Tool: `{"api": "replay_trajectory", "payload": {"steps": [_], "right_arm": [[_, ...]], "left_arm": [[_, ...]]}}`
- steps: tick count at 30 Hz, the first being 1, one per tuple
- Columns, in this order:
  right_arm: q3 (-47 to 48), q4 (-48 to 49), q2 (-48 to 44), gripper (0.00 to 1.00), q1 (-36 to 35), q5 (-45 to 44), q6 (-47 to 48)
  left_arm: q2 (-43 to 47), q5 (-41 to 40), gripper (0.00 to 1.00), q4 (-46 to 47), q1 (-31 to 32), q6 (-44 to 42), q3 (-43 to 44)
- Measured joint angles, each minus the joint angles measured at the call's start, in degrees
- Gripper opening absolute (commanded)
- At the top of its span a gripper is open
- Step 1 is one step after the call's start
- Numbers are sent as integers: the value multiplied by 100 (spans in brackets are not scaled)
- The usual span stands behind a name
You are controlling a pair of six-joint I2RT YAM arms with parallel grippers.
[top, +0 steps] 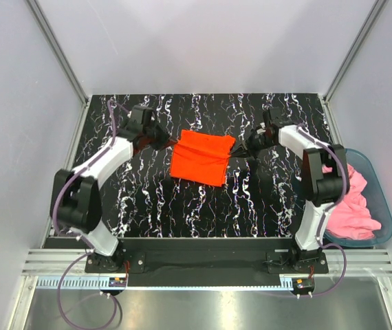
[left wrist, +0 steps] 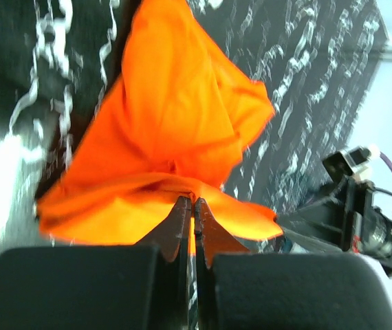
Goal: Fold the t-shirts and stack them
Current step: Fold the tshirt
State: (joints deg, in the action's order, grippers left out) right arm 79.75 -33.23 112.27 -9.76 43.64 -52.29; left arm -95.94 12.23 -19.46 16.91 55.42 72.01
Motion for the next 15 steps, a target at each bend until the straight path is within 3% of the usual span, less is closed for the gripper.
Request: {"api": "replay_trajectory", "payload": {"steps": [8,15], "right_arm": [[-1259,2,-1749,0,-378,-48,-52],[-2232,-57,-3143,0,-780,-153,-387]], "left_arm": [[2343,92,0,-13,101,361,-1722],[3919,74,0,-212,358,774,-2682]]}}
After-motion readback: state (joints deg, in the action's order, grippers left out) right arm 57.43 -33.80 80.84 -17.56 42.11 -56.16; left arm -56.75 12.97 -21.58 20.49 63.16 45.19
